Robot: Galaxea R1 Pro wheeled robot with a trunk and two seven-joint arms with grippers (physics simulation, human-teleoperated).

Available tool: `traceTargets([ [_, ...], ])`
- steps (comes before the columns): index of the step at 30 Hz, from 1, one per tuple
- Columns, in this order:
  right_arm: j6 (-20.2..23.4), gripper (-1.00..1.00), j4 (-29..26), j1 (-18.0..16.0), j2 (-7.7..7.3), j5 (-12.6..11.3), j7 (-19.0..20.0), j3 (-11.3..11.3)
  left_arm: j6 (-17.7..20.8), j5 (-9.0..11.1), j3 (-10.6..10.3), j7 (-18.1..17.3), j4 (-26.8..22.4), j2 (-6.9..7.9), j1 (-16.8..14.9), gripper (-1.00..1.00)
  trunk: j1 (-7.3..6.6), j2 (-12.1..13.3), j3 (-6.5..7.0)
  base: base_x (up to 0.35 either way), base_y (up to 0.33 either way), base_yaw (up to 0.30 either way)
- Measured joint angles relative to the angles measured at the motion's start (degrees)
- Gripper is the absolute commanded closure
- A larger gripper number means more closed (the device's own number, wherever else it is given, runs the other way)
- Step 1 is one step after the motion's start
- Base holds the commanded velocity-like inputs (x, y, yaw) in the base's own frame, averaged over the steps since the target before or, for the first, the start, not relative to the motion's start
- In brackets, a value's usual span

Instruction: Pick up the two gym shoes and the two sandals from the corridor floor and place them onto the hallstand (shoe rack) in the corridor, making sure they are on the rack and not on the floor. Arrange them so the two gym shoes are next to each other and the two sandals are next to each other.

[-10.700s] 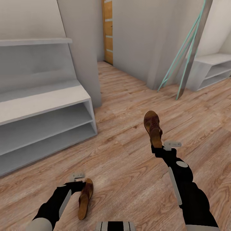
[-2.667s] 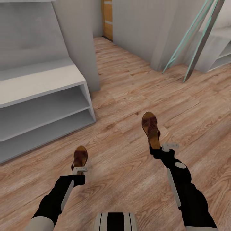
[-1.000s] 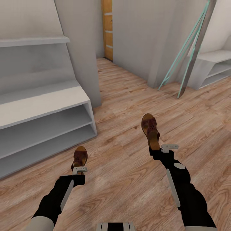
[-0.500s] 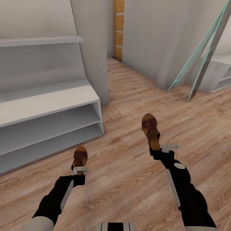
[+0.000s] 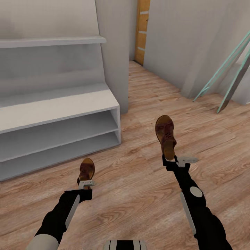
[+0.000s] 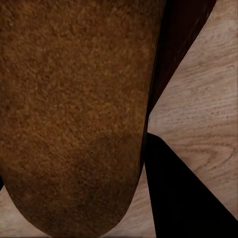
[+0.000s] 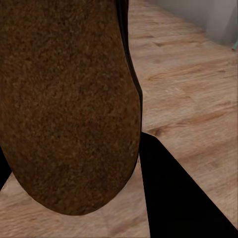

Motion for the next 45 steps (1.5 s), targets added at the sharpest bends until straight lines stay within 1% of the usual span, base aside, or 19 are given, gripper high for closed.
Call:
traceTargets([
  [2, -1.1, 1.0, 0.8, 0.8, -0.02, 0.0, 0.0, 0.0, 0.0, 0.0, 0.0, 0.0, 0.0, 0.0, 0.0, 1.0, 0.0, 0.0, -0.12, 0.0, 0.0, 0.133],
  [5, -2.0, 1.0, 3.6, 2.9, -0.06, 0.1, 0.0, 0.0, 0.0, 0.0, 0.0, 0.0, 0.0, 0.0, 0.0, 1.0, 0.0, 0.0, -0.31, 0.0, 0.0, 0.114],
  [13, -2.3, 1.0, 5.0, 4.6, -0.07, 0.0, -0.2, 0.0, 0.0, 0.0, 0.3, -0.3, -0.1, 0.0, 0.0, 1.0, 0.0, 0.0, -0.72, 0.0, 0.0, 0.084],
  [18, -2.2, 1.0, 5.2, 4.8, -0.06, 0.0, -0.2, 0.0, 0.0, 0.1, 0.2, -0.5, 0.0, 0.0, 0.0, 1.0, 0.0, 0.0, -0.77, -0.05, 0.04, 0.011],
  [29, -2.2, 1.0, 5.2, 4.8, 0.0, 0.1, -0.3, 0.0, 0.0, 0.0, 0.2, -0.5, 0.0, 0.0, 0.0, 1.0, 0.0, 0.0, -0.78, -0.203, 0.166, 0.011],
  [45, -2.2, 1.0, 5.2, 4.8, 0.02, 0.1, -0.3, 0.0, 0.0, 0.1, 0.3, -0.5, 0.0, 0.0, 0.0, 1.0, 0.0, 0.0, -1.08, -0.01, 0.008, 0.25],
])
